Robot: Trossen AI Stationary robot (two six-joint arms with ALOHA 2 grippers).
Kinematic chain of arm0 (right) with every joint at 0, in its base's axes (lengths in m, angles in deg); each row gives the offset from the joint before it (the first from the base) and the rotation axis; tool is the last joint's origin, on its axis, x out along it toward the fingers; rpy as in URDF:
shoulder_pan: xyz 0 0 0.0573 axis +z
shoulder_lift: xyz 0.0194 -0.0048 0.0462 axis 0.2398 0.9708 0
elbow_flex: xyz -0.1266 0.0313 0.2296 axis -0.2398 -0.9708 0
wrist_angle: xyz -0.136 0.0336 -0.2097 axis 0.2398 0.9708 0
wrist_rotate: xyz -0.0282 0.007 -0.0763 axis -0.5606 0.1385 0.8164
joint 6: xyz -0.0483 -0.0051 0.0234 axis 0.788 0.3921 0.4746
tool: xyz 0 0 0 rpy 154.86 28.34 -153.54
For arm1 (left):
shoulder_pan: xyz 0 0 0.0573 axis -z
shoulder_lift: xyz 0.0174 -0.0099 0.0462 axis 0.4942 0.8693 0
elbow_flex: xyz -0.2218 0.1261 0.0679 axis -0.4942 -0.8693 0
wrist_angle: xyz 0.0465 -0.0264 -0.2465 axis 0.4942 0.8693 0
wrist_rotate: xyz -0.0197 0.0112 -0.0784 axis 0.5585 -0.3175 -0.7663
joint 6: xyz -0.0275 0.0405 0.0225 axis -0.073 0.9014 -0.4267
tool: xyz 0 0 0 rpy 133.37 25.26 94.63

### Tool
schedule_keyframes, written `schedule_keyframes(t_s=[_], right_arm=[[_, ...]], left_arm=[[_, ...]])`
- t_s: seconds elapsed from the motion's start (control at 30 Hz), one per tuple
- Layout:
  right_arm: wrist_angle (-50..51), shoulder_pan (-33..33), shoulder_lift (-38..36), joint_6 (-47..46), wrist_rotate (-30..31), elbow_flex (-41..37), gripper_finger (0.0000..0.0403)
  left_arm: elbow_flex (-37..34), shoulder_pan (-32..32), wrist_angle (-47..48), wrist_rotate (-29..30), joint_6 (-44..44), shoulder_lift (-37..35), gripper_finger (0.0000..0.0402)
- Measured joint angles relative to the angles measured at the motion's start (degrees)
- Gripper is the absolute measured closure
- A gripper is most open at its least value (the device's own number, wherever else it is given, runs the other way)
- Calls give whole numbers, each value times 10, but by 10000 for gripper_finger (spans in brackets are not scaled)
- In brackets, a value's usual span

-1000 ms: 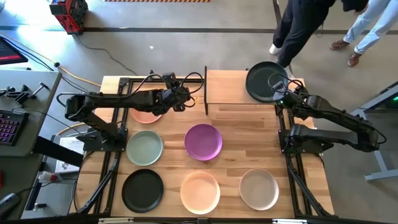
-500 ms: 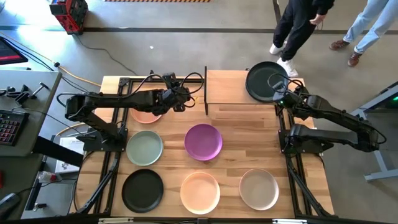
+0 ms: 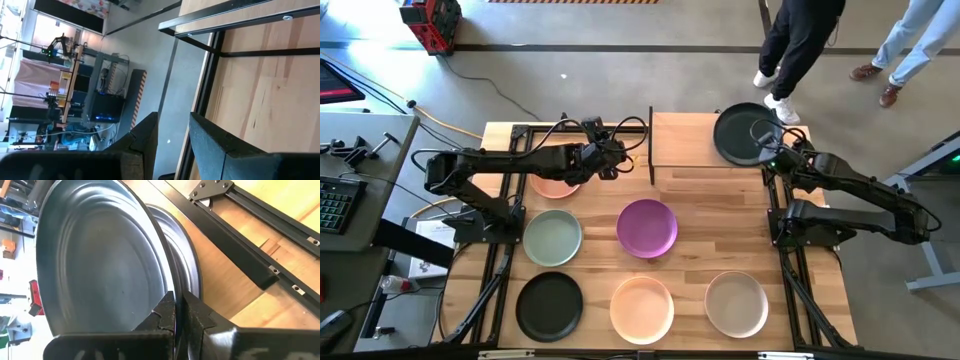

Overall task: Place and stack plates onto a shelf
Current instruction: Stack the top black plate on top of the black plate on the shelf

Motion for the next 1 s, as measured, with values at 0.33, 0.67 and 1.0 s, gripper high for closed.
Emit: schedule_keyframes(t_s=[0.33,0.67,1.0], right_arm=[[0,0,0,13,13,0,402],[-3,0,0,12,7,0,402],[-15,0,0,12,-17,0,402]], left_arm=[[0,0,0,0,1,0,300],[0,0,0,4,26,0,300],[0,1,-1,-2,19,0,300]])
